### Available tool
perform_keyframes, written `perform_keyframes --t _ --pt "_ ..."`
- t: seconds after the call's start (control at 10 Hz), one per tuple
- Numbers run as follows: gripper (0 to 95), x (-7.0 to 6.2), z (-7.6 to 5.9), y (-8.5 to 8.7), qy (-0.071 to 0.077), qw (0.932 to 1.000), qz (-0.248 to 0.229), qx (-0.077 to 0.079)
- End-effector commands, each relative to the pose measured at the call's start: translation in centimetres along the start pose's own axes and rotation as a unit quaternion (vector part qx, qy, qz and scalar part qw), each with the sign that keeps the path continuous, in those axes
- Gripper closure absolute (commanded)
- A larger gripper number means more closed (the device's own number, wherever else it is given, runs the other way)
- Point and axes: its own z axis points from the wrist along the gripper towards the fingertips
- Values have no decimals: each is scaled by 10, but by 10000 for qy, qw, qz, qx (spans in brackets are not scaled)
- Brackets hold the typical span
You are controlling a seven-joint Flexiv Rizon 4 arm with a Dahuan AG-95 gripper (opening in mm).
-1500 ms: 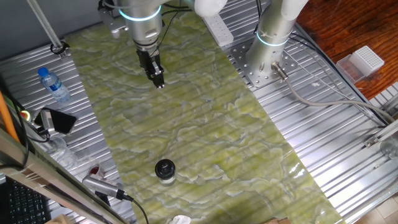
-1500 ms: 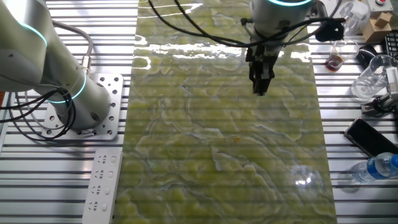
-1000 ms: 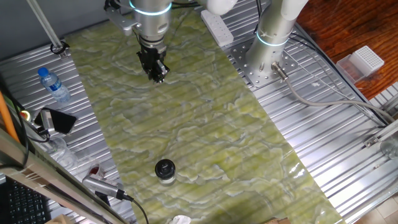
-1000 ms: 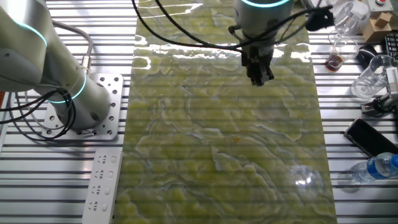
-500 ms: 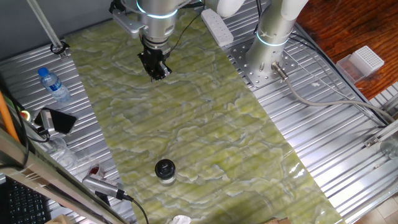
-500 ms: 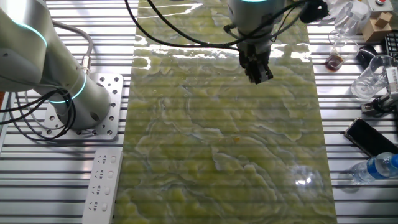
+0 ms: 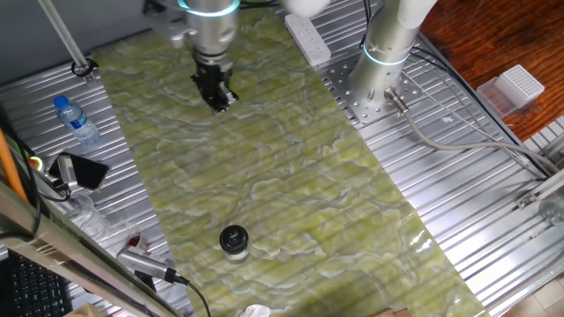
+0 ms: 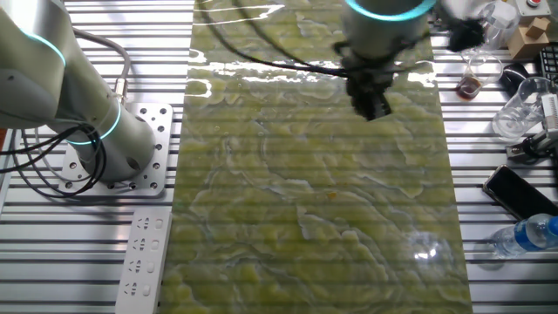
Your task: Unscrew the lid from the jar
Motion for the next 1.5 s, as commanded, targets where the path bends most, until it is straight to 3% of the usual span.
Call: perform_keyframes --t 0.1,0.3,0.4,0.5,0.6,1.1,1.4,1.5 --pt "950 -41 -13 5 448 9989 -25 119" --pt "950 -57 -16 14 495 9983 95 307" --pt "950 -57 -15 16 462 9984 98 315" --pt "950 -56 -12 30 230 9988 196 380" --pt "950 -57 -10 34 217 9987 218 409" --pt "950 -56 -10 34 191 9953 891 315" --pt "950 -56 -10 34 194 9943 1003 312" --pt "950 -56 -10 34 263 9943 988 311"
